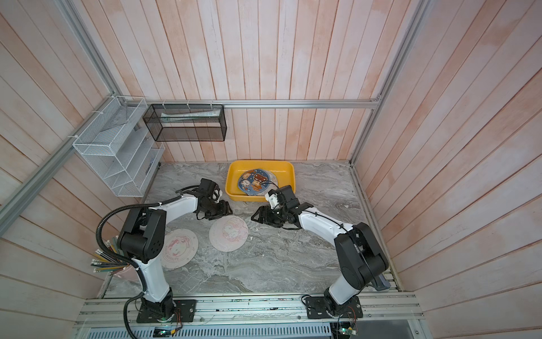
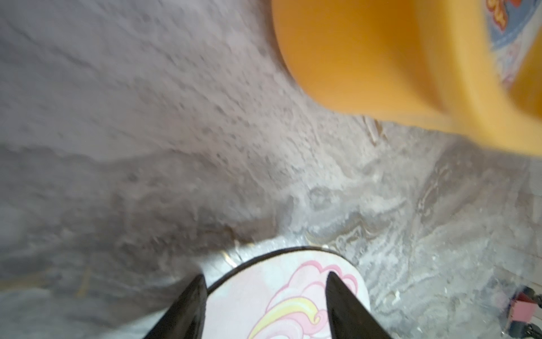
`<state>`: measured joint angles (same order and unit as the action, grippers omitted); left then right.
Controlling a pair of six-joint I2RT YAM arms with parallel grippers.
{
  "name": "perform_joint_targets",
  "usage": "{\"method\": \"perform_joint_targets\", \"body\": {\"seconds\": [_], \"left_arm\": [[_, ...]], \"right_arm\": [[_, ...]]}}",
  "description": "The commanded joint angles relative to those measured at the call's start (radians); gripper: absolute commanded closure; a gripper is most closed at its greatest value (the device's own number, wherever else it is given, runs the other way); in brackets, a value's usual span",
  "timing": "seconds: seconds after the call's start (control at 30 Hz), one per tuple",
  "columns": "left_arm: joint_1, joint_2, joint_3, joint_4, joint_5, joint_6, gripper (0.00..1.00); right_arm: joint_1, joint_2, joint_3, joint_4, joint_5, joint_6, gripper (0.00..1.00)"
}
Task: Put the coasters into the storage box
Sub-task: Move the coaster to the center of the board, then pick up the coaster from the center of the board.
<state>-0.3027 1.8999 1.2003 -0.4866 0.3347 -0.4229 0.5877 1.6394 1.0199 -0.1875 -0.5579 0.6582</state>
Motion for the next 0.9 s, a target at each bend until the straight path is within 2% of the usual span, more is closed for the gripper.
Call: {"method": "perform_joint_targets", "body": {"seconds": [0.0,0.13,0.3,0.53,0.87], "left_arm": [[0.001,0.000,-0.098,-0.126,-0.051,-0.046,0.30],[0.025,-0.102,-0.176,-0.118,-0.137,-0.061,0.24],[0.022,-0.183,-0.258,-0.125,-0.155,-0.062,0.24],[-0.008,-0.232,-0.376,-0.109,-0.169,-0.083,0.29],[-0.080,-0.202,-0.397,-0.086,-0.130,-0.115,0.41]], "right_arm": [[0.044,0.054,0.047,-0.044,0.045,-0.008,0.27],[0.091,0.115,0.068,-0.078,0.073,-0.006,0.28],[0.128,0.163,0.082,-0.099,0.088,-0.009,0.28],[0.152,0.210,0.104,-0.125,0.117,-0.014,0.35],[0.159,0.273,0.150,-0.151,0.130,-0.023,0.37]]}}
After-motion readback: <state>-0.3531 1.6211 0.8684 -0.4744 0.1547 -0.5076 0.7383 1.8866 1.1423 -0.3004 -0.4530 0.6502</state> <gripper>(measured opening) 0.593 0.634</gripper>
